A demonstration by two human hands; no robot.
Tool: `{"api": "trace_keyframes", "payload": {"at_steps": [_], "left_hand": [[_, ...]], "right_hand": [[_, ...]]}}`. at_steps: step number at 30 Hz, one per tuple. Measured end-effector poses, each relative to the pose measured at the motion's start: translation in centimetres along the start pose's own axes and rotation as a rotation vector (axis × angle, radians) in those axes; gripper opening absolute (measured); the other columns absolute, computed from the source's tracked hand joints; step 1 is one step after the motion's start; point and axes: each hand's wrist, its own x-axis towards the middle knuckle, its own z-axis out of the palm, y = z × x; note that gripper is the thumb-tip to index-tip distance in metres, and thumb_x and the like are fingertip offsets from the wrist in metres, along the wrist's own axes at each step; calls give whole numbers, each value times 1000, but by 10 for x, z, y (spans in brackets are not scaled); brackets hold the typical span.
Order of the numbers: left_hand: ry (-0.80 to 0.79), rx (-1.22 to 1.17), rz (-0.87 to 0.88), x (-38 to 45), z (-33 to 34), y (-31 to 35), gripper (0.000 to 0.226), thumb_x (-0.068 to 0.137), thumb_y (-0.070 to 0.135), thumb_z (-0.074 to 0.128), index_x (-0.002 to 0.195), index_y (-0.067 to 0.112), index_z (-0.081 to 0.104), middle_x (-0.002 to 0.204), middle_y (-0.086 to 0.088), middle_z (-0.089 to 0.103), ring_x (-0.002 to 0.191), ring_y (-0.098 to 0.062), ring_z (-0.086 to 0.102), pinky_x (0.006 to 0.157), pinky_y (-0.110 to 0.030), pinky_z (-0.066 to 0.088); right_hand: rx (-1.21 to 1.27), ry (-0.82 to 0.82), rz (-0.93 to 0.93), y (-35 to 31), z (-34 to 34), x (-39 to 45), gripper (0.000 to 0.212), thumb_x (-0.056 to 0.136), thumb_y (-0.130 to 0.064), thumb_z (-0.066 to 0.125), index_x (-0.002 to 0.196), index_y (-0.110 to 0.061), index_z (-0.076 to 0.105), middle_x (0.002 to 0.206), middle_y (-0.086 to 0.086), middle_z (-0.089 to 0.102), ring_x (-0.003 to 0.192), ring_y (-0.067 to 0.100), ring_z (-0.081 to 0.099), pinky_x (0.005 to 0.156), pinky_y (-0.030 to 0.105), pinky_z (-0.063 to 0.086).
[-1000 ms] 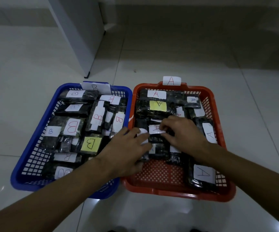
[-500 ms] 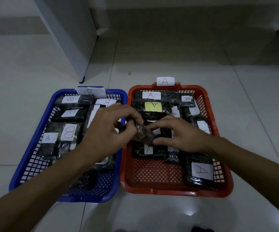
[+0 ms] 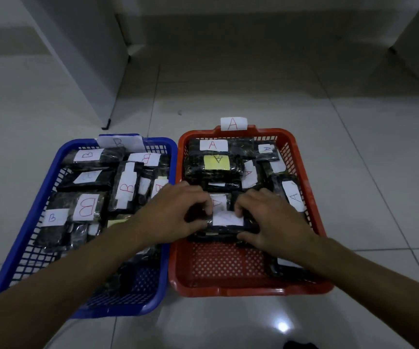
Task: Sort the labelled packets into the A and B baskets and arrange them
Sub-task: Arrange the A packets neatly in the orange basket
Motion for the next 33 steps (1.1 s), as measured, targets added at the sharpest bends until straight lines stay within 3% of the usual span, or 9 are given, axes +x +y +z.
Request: {"api": "trace_keyframes", "payload": {"at_steps": [6, 10, 13, 18, 21, 24, 27, 30, 33], "left_hand": [[15, 341, 36, 5, 11, -3, 23, 77, 48, 71, 91, 36, 57, 95, 22, 51, 107, -8, 39, 92, -34, 23], [-3, 360, 39, 6, 14, -4, 23, 77, 48, 71, 86, 34, 55, 88, 22, 52, 103, -8, 39, 89, -36, 23], [-29, 341, -1, 8, 14, -2, 29, 77, 49, 71, 96, 36, 54, 85, 22, 51, 101, -6, 38, 89, -34, 22], [-60, 280, -19, 13, 7, -4, 44, 73, 71, 61, 104, 42, 51, 88, 24, 49, 98, -3, 32, 83, -31, 18], [-17, 276, 21, 19, 6, -1, 47, 72, 76, 53, 102, 40, 52, 90, 26, 45, 95, -3, 33, 80, -30, 20], [21, 206, 125, 23, 14, 19, 53, 73, 77, 47, 103, 35, 57, 97, 19, 55, 94, -6, 41, 79, -31, 36], [15, 261, 381, 29, 34, 57, 56, 76, 65, 61, 118, 29, 58, 111, 9, 60, 102, -12, 49, 84, -34, 47], [-97, 434, 629, 47, 58, 89, 68, 70, 49, 74, 131, 25, 54, 126, 4, 58, 112, -18, 48, 85, -34, 41], [-179, 504, 753, 68, 63, 106, 69, 72, 37, 74, 135, 23, 51, 135, 2, 53, 120, -21, 41, 90, -35, 34]], "right_hand": [[-74, 27, -107, -2, 17, 16, 43, 68, -33, 85, 95, -29, 51, 101, -9, 53, 93, 13, 43, 74, 29, 36], [-22, 24, -117, 0, 26, 15, 41, 68, -27, 86, 93, -26, 53, 102, -10, 53, 91, 13, 42, 72, 30, 43], [34, 8, -116, 4, 27, 13, 39, 70, -29, 86, 95, -25, 56, 103, -9, 54, 92, 13, 42, 74, 33, 46], [69, -19, -114, 11, 8, 6, 35, 78, -37, 79, 108, -27, 63, 110, -11, 61, 97, 8, 44, 79, 26, 43], [40, 14, -34, 15, -15, -11, 31, 80, -43, 76, 103, -32, 59, 102, -17, 59, 94, 4, 47, 74, 20, 42], [-9, 1, 129, 27, -43, -35, 21, 81, -43, 74, 89, -36, 56, 90, -21, 57, 86, 2, 54, 67, 22, 44], [0, 93, 278, 41, -59, -57, 15, 83, -41, 73, 87, -35, 60, 82, -21, 62, 83, 3, 58, 69, 26, 48], [27, 166, 363, 49, -55, -71, 11, 84, -39, 72, 88, -34, 63, 80, -21, 64, 80, 0, 59, 73, 28, 51], [111, 240, 427, 56, -43, -85, 8, 86, -34, 72, 87, -32, 64, 75, -22, 63, 70, -7, 58, 61, 19, 42]]}}
